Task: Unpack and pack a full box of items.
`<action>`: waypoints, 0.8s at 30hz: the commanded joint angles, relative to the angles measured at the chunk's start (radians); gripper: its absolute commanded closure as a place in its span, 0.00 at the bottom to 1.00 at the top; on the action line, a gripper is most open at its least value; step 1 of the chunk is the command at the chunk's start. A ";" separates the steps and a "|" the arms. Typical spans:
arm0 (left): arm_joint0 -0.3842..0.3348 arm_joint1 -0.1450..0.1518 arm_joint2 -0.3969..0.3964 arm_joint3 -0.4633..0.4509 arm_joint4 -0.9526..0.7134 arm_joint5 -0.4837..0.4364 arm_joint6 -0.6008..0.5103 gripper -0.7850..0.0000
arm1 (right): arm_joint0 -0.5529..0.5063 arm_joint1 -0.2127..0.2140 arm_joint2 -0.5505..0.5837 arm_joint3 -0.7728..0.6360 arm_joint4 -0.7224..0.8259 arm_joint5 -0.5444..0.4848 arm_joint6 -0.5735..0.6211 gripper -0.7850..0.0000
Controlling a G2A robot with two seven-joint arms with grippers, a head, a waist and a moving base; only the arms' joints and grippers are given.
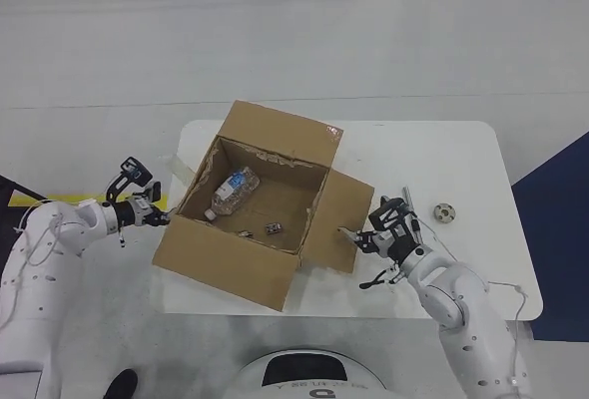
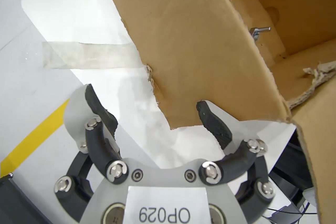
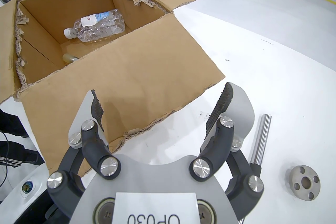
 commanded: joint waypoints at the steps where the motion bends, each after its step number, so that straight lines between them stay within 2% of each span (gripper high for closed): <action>1: 0.013 0.008 0.010 -0.026 -0.008 0.000 -0.011 0.00 | 0.001 0.001 -0.002 0.001 0.000 -0.002 0.000 0.00; 6: 0.049 0.030 0.045 -0.094 -0.014 0.000 -0.040 0.00 | 0.000 0.006 0.003 -0.006 0.007 -0.022 -0.003 0.00; 12: 0.063 0.055 0.055 -0.115 -0.090 0.000 -0.021 0.00 | -0.014 0.012 0.019 -0.013 0.023 -0.040 -0.031 0.00; 18: 0.052 0.090 -0.005 -0.077 -0.193 0.000 0.001 0.00 | -0.025 0.022 0.045 -0.018 0.094 -0.129 -0.036 0.00; 24: 0.049 0.102 -0.045 -0.051 -0.243 0.000 0.043 0.00 | -0.025 0.022 0.045 -0.018 0.094 -0.129 -0.036 0.00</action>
